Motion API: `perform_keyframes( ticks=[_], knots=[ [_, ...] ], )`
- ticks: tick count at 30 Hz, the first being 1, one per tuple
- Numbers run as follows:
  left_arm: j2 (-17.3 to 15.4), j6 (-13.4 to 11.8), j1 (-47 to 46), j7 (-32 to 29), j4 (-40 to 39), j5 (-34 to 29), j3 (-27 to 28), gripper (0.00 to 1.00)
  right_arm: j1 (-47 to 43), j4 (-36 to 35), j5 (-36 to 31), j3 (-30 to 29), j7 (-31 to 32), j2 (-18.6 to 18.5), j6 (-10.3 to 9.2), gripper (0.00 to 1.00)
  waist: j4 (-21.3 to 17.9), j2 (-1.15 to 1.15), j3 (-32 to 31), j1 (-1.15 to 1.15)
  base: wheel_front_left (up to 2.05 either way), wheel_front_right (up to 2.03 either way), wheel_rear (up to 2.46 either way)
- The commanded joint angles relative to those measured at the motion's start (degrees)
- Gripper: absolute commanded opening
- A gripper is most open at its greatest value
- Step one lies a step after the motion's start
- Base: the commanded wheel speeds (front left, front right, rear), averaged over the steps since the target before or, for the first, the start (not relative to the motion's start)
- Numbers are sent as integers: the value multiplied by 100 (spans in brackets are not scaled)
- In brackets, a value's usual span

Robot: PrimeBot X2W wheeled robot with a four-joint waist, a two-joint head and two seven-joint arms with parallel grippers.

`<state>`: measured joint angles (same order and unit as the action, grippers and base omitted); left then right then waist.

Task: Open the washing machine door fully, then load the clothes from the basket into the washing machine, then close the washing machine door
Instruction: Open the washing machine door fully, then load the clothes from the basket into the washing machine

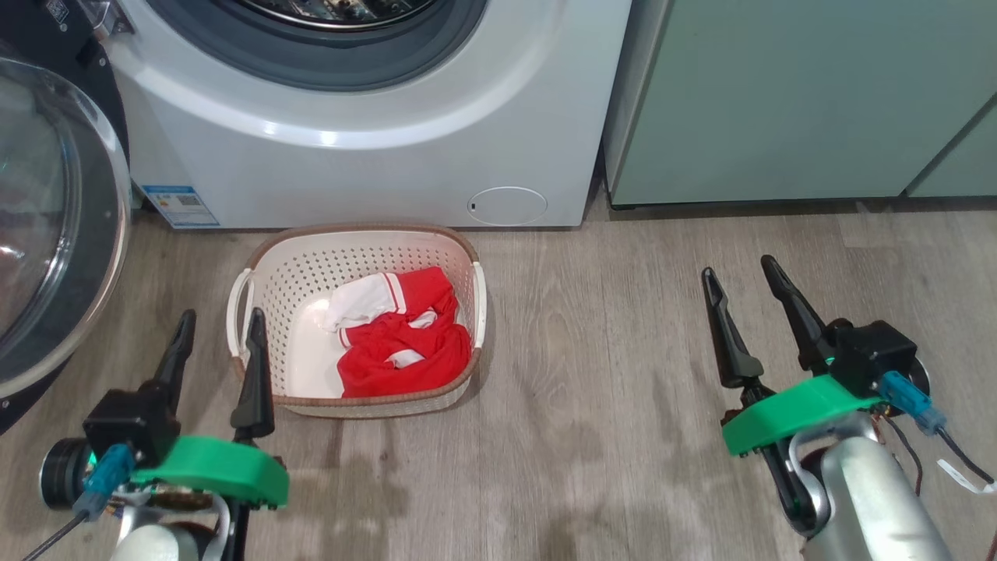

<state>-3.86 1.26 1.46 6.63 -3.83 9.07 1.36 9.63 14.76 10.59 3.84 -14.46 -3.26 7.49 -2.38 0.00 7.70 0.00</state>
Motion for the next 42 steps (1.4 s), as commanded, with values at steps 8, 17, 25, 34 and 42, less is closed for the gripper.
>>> perform_keyframes(
  ticks=[8,17,25,34,42],
  knots=[
    [-85,-36,-179,13,-113,128,119,100,69,-182,17,89,-53,38,0,100,21,0,-28,0,0,0,0],
    [-123,-43,-181,15,-84,144,76,100,60,-182,19,91,-53,38,0,100,1,0,-69,0,40,-40,0],
    [-161,-1,-193,-12,-78,215,20,100,61,-185,33,89,-53,38,0,100,-18,0,-68,0,161,-161,0],
    [-186,-4,-194,32,-123,247,-32,100,75,-182,41,81,-53,38,0,100,-14,0,-59,0,160,-160,0],
    [-215,-21,-171,14,-145,275,-66,100,72,-164,69,108,-53,38,0,100,-14,0,-67,0,36,-36,0]
  ],
)
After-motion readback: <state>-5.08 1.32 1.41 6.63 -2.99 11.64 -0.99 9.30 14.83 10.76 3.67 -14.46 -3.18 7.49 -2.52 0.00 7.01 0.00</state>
